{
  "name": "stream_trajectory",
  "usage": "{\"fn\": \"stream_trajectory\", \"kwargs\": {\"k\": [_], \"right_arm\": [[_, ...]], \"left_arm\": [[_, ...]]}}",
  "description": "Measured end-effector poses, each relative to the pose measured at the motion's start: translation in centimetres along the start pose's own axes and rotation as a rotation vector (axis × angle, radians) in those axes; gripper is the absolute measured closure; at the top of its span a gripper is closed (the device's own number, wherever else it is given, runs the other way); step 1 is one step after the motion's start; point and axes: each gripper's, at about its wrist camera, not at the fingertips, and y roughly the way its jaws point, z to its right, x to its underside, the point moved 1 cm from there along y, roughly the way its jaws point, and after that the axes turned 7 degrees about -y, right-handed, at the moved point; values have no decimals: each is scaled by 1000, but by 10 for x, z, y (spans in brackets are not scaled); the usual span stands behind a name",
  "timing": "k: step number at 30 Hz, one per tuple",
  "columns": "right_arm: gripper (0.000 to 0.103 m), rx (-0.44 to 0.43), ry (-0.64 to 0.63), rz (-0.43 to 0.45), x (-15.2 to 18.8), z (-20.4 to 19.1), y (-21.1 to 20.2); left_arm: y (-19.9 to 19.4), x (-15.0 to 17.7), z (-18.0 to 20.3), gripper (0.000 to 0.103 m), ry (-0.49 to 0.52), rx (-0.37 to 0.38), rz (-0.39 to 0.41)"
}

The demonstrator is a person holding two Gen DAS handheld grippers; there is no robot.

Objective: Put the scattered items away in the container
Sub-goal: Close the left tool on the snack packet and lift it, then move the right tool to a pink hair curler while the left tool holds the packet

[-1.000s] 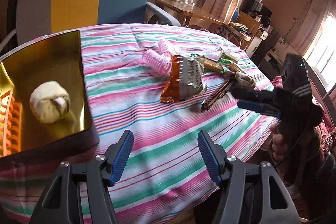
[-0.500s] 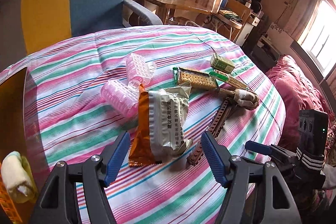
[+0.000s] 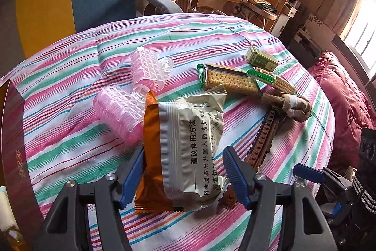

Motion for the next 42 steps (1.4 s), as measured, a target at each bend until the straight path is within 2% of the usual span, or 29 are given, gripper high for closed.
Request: {"fn": "stream_trajectory", "kwargs": {"k": [8, 16, 19, 23, 25, 34, 42], "right_arm": [[0, 35, -21, 6, 3, -5, 1], [0, 85, -54, 1, 3, -13, 4], [1, 58, -54, 12, -4, -21, 1], [3, 27, -149, 30, -27, -52, 10], [3, 7, -198, 38, -40, -70, 17], [4, -132, -382, -42, -110, -137, 85], [5, -74, -441, -131, -142, -157, 150]], "left_arm": [[-16, 22, -12, 45, -29, 5, 10], [-56, 74, -34, 45, -115, -32, 42], [-66, 91, -39, 44, -132, -30, 54], [-69, 103, -43, 41, -147, -17, 50], [-68, 107, -47, 36, -162, -9, 40], [-66, 112, -51, 32, -166, 19, 45], [-64, 113, -53, 30, -167, 30, 49]]}}
